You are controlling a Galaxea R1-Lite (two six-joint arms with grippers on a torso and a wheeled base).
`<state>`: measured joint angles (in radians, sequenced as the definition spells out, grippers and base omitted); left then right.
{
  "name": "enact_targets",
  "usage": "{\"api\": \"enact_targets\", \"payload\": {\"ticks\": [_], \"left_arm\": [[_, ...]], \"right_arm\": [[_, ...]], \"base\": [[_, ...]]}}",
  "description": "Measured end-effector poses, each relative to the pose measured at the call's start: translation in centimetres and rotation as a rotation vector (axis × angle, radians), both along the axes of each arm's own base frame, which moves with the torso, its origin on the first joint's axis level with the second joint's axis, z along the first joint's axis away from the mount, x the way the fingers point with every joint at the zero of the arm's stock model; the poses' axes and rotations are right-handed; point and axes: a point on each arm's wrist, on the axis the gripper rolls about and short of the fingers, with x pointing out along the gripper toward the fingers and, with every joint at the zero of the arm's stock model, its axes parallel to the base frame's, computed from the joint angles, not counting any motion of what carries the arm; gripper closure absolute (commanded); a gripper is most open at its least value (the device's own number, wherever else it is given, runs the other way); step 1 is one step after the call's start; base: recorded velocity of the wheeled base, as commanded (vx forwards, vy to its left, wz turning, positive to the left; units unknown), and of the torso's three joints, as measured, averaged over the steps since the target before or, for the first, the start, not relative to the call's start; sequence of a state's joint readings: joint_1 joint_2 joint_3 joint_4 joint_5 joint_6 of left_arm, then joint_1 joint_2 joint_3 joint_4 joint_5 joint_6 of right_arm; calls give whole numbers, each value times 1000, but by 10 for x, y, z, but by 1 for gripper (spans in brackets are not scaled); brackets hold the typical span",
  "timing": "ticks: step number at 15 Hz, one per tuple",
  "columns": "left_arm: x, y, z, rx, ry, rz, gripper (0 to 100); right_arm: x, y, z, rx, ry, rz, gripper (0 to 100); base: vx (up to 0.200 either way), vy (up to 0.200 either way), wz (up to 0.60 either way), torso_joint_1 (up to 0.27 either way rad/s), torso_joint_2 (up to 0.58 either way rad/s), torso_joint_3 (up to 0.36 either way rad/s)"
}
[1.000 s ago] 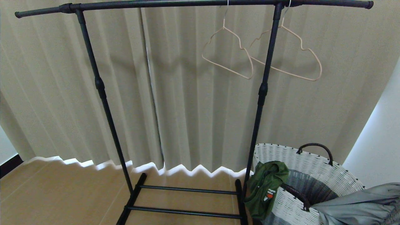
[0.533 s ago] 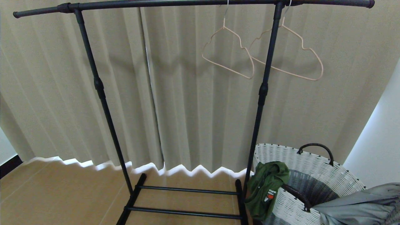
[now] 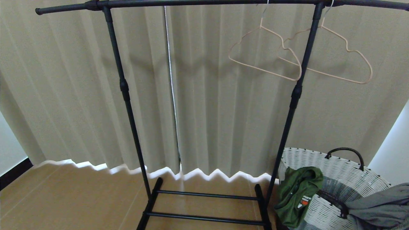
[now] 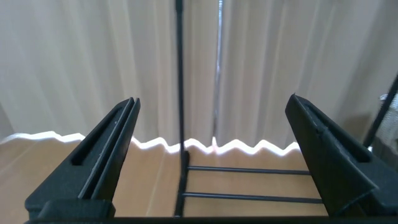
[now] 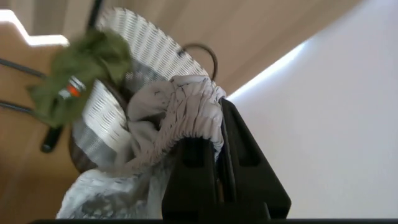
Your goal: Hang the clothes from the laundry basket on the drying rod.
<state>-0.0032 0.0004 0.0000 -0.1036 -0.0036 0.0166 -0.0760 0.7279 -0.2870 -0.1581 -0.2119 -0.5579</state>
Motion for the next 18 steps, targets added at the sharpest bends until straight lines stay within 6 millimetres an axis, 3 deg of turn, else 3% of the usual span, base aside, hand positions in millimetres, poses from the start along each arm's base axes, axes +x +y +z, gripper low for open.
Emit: {"api": "enact_targets", "payload": {"ticks": [6, 11, 16, 18], "left_arm": [[0, 0, 0, 3, 0, 0, 0], [0, 0, 0, 65, 3, -16, 0], [0, -1, 2, 75, -24, -50, 0], [-1, -3, 5, 87, -47, -141, 0]], "right_arm": [[15, 9, 23, -13, -31, 137, 100], [25, 25, 54, 1, -114, 317, 100], [30, 28, 62, 7, -123, 337, 100], [33, 29, 72, 10, -148, 339, 100]], "base": [[0, 0, 0, 0, 0, 0], [0, 0, 0, 0, 0, 0], [0, 0, 0, 0, 0, 0], [0, 0, 0, 0, 0, 0]]}}
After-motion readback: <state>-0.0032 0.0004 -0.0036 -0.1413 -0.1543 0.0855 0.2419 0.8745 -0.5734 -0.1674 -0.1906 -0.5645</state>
